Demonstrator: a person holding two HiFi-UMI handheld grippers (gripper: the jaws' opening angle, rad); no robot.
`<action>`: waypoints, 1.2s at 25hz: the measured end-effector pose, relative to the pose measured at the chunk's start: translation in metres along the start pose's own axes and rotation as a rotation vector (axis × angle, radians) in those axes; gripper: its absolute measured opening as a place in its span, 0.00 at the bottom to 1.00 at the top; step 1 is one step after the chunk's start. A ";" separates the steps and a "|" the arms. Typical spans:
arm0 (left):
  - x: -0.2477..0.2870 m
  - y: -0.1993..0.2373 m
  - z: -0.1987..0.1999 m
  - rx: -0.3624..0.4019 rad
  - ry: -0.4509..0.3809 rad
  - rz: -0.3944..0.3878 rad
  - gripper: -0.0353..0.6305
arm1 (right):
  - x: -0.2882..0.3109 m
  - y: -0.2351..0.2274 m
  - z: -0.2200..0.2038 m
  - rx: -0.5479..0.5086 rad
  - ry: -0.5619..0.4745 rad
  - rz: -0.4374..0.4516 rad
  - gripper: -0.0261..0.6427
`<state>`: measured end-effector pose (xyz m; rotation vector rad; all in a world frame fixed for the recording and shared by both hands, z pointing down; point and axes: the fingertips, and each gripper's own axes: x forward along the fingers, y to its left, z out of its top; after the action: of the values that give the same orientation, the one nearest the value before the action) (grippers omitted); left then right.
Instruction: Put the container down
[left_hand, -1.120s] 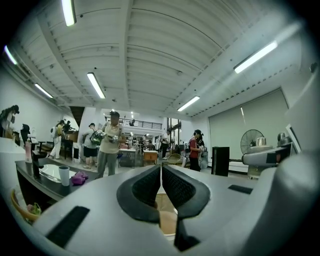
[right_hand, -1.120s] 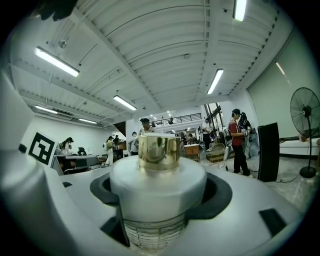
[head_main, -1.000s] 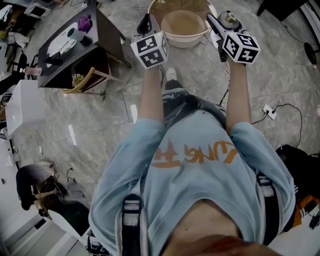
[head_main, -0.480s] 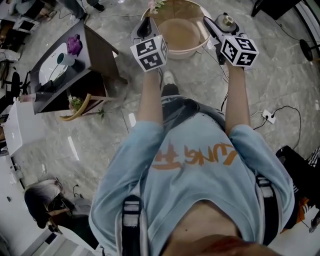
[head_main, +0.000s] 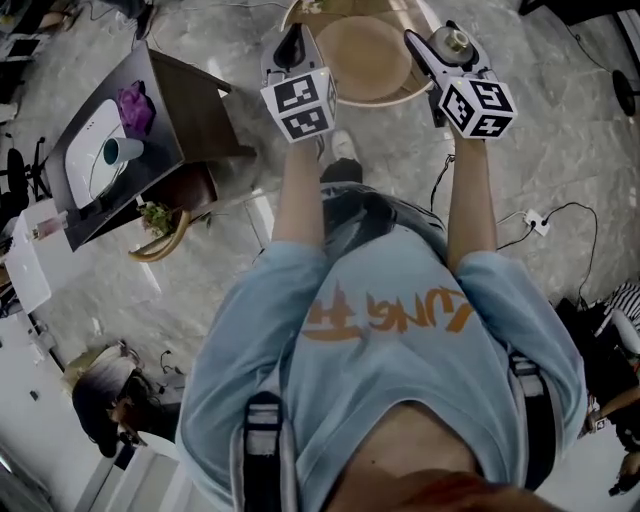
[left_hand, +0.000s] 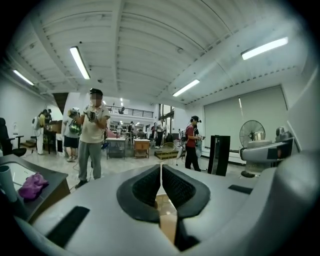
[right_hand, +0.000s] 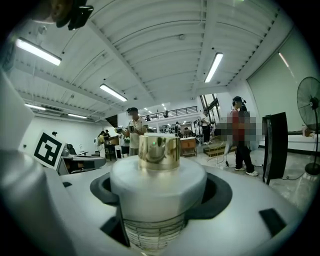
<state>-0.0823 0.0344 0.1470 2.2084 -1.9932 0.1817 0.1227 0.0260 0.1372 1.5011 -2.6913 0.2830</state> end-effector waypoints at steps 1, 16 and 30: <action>0.014 0.008 -0.001 0.000 0.007 -0.003 0.11 | 0.014 -0.004 0.000 0.007 0.003 -0.010 0.58; 0.153 0.096 -0.006 -0.067 0.049 -0.009 0.11 | 0.173 -0.024 0.007 -0.009 0.082 -0.044 0.58; 0.196 0.054 -0.057 -0.067 0.175 -0.090 0.11 | 0.173 -0.077 -0.056 0.081 0.220 -0.118 0.58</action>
<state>-0.1150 -0.1511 0.2435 2.1543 -1.7789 0.2820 0.0939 -0.1483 0.2254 1.5422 -2.4385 0.5239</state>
